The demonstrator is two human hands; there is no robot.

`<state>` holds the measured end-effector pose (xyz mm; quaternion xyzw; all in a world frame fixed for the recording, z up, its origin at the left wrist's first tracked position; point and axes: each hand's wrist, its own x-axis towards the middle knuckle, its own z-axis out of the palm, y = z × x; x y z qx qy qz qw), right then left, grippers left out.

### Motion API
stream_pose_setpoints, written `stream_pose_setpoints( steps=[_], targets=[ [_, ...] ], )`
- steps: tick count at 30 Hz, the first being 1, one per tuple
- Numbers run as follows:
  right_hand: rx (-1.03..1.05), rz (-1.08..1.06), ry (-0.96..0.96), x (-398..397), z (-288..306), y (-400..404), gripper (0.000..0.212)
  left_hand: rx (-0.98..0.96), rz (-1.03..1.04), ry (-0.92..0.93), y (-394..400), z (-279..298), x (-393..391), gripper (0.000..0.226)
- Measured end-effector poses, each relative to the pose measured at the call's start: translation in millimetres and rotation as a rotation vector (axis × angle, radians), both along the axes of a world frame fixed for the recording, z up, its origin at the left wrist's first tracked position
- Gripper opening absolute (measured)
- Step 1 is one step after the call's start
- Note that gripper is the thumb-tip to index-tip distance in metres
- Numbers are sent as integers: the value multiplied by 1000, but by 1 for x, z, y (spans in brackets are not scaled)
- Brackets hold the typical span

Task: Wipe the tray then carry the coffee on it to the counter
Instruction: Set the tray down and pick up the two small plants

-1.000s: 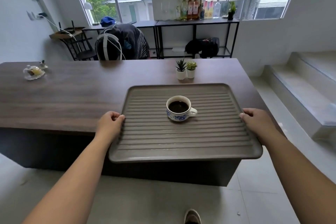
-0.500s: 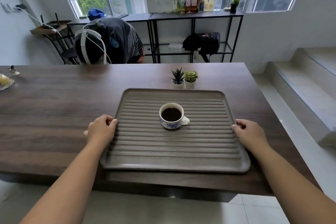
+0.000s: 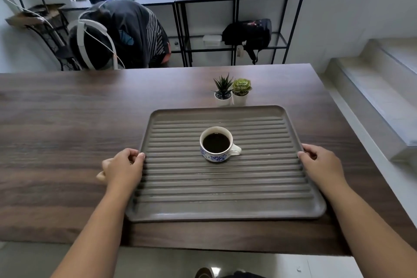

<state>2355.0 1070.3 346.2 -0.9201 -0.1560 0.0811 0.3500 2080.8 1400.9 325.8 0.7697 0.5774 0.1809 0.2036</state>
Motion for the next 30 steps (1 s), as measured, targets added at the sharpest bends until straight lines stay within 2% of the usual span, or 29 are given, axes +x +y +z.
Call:
stream_pose_setpoints(
  steps=[6, 9, 12, 16, 18, 20, 23, 25, 27, 30],
  targets=[
    [-77, 28, -57, -2, -3, 0, 29, -22, -6, 51, 4, -3, 0, 21],
    [-252, 43, -111, -1, -4, 1, 34, -40, -59, 39, 6, -3, -4, 19],
    [-390, 18, -171, -3, 5, 9, 45, -66, -101, 115, 10, -1, -5, 22],
    [-142, 146, -298, -15, 24, 32, 45, -18, -94, 97, 4, 9, 1, 34],
    [20, 233, -211, -25, 31, 45, 37, 71, -132, 28, -6, 16, 6, 37],
    [118, 345, -45, -35, 30, 60, 35, 115, -274, -46, -16, 22, 15, 40],
    [175, 455, 130, -46, 17, 77, 36, -1, -644, -121, -32, 26, 35, 67],
    [210, 461, 183, -50, 11, 85, 35, -107, -801, -129, -41, 25, 49, 83],
    [250, 446, 202, -50, 10, 90, 32, -149, -842, -114, -46, 23, 61, 93],
    [268, 447, 193, -49, 10, 92, 30, -147, -824, -121, -47, 21, 72, 91]
  ],
)
